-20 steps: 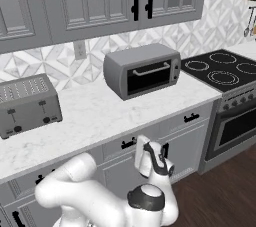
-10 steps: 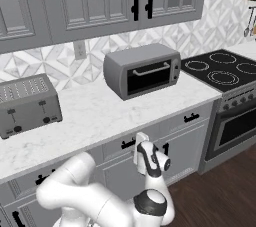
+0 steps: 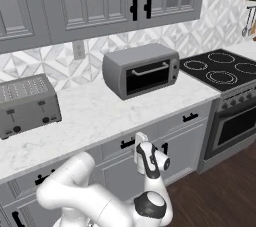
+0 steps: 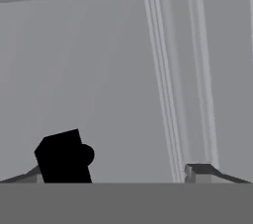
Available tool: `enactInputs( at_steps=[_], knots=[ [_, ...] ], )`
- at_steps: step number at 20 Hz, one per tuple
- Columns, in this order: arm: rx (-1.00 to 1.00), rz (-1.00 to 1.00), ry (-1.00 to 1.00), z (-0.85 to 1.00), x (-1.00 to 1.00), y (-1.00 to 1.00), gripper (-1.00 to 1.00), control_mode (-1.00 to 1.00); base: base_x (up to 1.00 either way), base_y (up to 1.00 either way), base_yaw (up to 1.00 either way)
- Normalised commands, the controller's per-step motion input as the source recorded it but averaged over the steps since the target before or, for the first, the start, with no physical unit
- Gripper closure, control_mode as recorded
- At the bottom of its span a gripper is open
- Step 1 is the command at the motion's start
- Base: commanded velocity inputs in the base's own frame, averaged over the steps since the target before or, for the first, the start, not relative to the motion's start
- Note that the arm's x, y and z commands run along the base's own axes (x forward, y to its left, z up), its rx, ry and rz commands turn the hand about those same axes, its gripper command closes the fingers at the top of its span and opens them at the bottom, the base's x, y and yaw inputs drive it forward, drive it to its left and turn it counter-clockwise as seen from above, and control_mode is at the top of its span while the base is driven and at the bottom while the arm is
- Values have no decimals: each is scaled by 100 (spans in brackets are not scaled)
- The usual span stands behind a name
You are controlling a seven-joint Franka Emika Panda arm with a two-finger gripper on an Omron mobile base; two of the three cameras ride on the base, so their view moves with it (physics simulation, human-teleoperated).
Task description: Take a straw from the drawer in front and place it inside the glass cup on the dining counter.
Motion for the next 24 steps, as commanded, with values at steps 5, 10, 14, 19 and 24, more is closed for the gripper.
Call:
enactInputs(
  at_steps=[5,10,14,19,24],
  knots=[
    [0,0,0,-17,24,22,100,-100,0,0,0],
    [1,0,0,-8,15,17,100,-100,0,0,0],
    [1,0,5,-1,-2,-2,100,-100,0,0,0],
    [6,0,5,-9,-39,-47,100,-100,0,0,0],
    [13,0,6,-5,-61,-76,100,-100,0,0,0]
  ],
)
